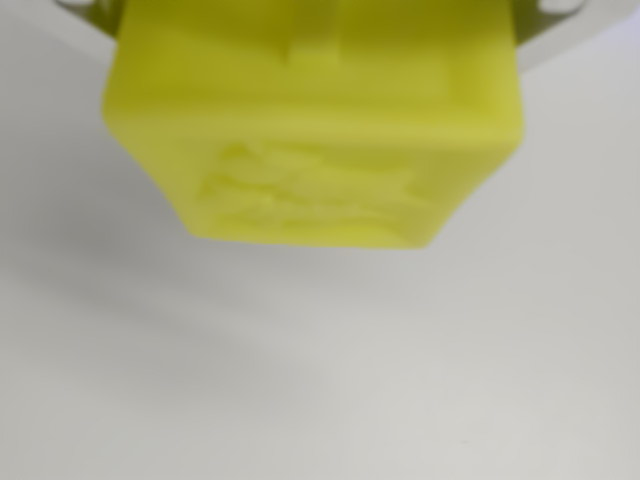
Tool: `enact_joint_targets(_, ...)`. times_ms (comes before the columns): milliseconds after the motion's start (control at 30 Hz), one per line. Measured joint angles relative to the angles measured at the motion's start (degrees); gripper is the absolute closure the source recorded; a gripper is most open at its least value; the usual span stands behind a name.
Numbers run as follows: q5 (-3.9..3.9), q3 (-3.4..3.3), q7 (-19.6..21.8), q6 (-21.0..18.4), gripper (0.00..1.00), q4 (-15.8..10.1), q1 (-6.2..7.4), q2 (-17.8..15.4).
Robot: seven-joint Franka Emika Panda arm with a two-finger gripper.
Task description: Pick yellow cube
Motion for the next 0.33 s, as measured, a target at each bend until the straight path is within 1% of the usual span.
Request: enact_joint_targets(333,-0.01,0.00,0.01,-0.60,1.00,0.25,0.01,-0.35)
